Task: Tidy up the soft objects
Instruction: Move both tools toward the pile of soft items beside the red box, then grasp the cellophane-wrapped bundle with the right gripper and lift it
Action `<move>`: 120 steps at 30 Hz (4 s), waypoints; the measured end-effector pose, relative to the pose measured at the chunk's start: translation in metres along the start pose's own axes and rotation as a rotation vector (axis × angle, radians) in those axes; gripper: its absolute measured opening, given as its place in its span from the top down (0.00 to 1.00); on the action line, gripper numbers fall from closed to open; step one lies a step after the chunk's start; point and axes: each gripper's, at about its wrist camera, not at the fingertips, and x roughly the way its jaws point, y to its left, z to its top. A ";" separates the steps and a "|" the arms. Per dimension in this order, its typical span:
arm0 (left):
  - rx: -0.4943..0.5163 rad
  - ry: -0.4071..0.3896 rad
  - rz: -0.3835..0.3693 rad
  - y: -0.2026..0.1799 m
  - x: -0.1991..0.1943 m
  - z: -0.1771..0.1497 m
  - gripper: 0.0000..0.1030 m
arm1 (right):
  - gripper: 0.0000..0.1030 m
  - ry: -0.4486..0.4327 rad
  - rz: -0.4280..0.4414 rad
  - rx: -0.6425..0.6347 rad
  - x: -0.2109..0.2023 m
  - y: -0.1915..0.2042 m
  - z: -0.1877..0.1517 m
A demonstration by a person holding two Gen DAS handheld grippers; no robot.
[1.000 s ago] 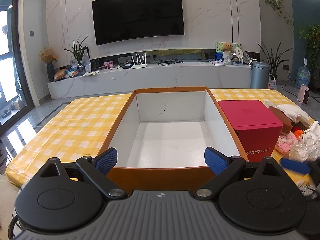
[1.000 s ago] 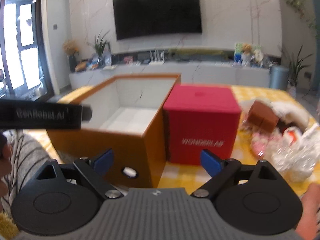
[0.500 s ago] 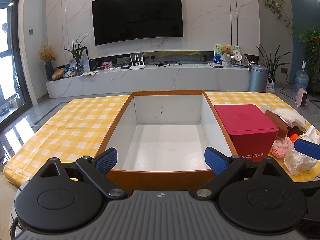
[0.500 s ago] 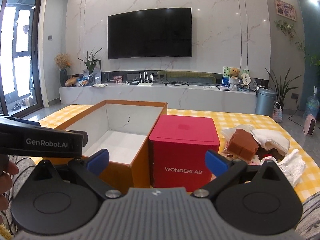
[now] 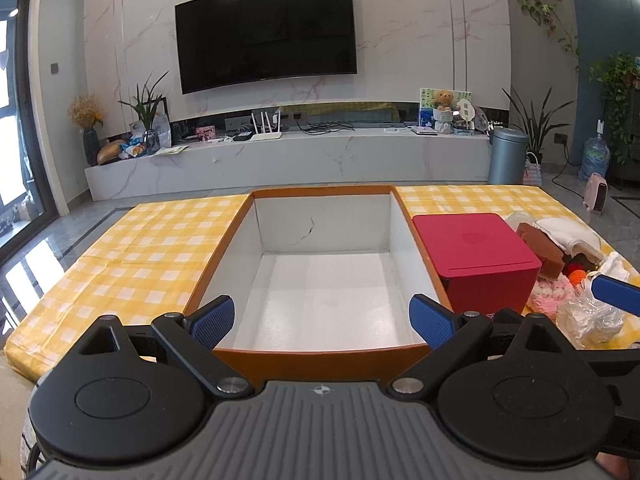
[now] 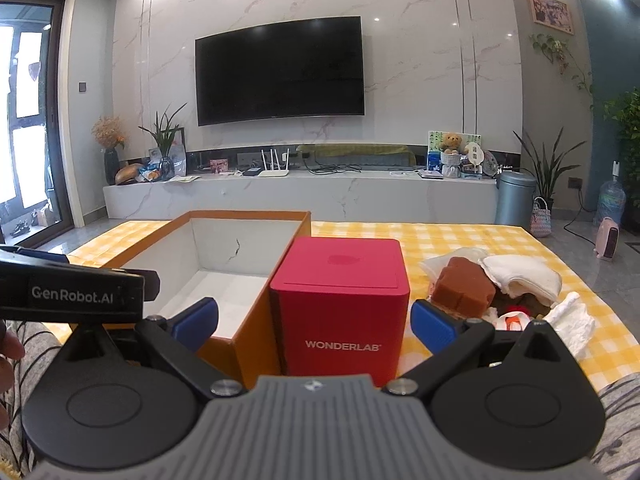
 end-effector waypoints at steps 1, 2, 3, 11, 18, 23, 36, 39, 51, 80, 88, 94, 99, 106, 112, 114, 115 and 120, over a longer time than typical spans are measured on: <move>0.003 0.003 -0.001 -0.001 0.000 0.000 0.00 | 0.03 -0.002 -0.002 -0.008 -0.001 0.000 0.000; 0.006 0.006 -0.002 -0.002 0.000 0.001 0.00 | 0.03 -0.005 -0.009 -0.016 -0.001 0.000 0.000; 0.008 0.010 -0.005 -0.003 0.000 0.001 0.00 | 0.03 -0.007 -0.015 -0.022 -0.002 0.000 0.000; 0.034 0.016 -0.055 -0.004 -0.005 0.028 0.00 | 0.03 0.052 -0.121 -0.055 -0.003 -0.030 0.027; 0.053 0.026 -0.139 -0.023 0.000 0.064 0.00 | 0.03 0.100 -0.359 0.015 -0.007 -0.099 0.087; 0.054 0.050 -0.223 -0.050 0.011 0.082 0.00 | 0.03 0.112 -0.442 -0.008 -0.003 -0.131 0.120; 0.205 0.168 -0.442 -0.123 0.049 0.068 0.00 | 0.03 0.303 -0.463 0.029 0.053 -0.166 0.080; 0.224 0.193 -0.482 -0.129 0.056 0.065 0.00 | 0.08 0.359 -0.408 0.137 0.069 -0.180 0.062; 0.241 0.156 -0.458 -0.132 0.065 0.071 0.00 | 0.18 0.651 -0.317 0.619 0.137 -0.218 -0.015; 0.090 0.182 -0.494 -0.080 0.074 0.062 0.00 | 0.19 0.711 -0.311 0.285 0.159 -0.151 0.002; 0.079 0.183 -0.494 -0.081 0.069 0.063 0.00 | 0.15 0.687 -0.194 0.506 0.124 -0.175 0.008; 0.096 0.154 -0.528 -0.081 0.061 0.061 0.00 | 0.15 0.747 -0.223 0.518 0.134 -0.161 0.001; 0.061 0.199 -0.538 -0.075 0.069 0.055 0.00 | 0.27 0.760 -0.275 0.558 0.168 -0.150 -0.009; 0.044 0.200 -0.539 -0.070 0.072 0.055 0.00 | 0.41 0.748 -0.321 0.553 0.180 -0.150 -0.015; 0.059 0.205 -0.504 -0.072 0.072 0.057 0.00 | 0.42 0.641 -0.201 0.414 0.151 -0.142 0.007; 0.062 0.205 -0.501 -0.074 0.071 0.060 0.00 | 0.42 0.577 -0.219 0.391 0.133 -0.148 0.020; 0.067 0.207 -0.503 -0.076 0.070 0.062 0.00 | 0.42 0.542 -0.232 0.385 0.123 -0.152 0.025; 0.109 0.241 -0.477 -0.095 0.072 0.076 0.00 | 0.42 0.347 -0.330 0.415 0.075 -0.186 0.038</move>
